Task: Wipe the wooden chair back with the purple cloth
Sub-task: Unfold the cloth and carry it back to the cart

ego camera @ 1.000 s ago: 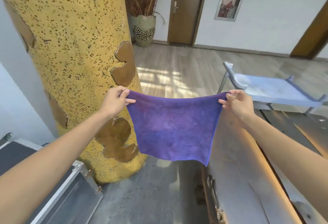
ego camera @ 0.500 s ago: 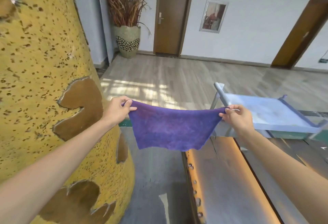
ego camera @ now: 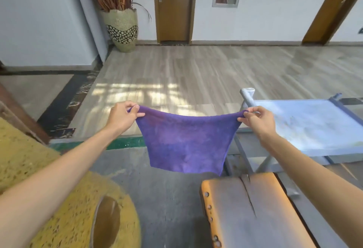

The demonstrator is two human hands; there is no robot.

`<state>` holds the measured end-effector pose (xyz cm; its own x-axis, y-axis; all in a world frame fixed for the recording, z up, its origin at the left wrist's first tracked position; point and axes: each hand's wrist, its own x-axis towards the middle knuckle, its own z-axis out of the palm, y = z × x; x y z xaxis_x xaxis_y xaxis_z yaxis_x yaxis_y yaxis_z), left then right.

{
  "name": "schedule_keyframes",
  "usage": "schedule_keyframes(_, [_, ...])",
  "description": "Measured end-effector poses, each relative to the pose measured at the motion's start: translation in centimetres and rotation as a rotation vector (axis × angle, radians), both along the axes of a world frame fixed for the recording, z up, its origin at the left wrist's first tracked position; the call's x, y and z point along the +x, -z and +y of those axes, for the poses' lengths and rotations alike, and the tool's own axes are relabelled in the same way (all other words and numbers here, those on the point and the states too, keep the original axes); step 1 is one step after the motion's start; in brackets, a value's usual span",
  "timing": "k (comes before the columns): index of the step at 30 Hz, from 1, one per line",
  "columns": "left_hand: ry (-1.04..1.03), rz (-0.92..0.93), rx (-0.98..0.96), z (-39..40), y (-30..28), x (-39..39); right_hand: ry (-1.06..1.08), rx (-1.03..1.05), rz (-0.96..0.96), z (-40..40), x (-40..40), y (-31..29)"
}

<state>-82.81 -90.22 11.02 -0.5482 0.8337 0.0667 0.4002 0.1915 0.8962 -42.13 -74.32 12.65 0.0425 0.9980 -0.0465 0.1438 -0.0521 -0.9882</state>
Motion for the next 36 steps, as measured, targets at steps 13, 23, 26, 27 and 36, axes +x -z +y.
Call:
schedule_keyframes(13, [-0.015, -0.089, 0.000, 21.2, 2.6, -6.8, 0.014, -0.053, -0.025, 17.7, -8.0, 1.7])
schedule_keyframes(23, [0.122, -0.072, -0.110, 41.9, 6.1, -14.2, 0.172, -0.152, -0.084, 36.1, -15.2, 4.8])
schedule_keyframes(26, [0.174, -0.037, -0.133, 47.7, 6.3, -15.5, 0.231, -0.170, -0.081, 39.8, -16.2, 5.5])
schedule_keyframes(27, [0.194, -0.024, -0.130, 49.9, 6.4, -15.8, 0.253, -0.174, -0.083, 41.2, -16.4, 5.8])
schedule_keyframes(36, [0.338, -0.005, -0.137, 68.3, 8.0, -14.1, 0.428, -0.189, -0.081, 52.7, -15.2, 7.7])
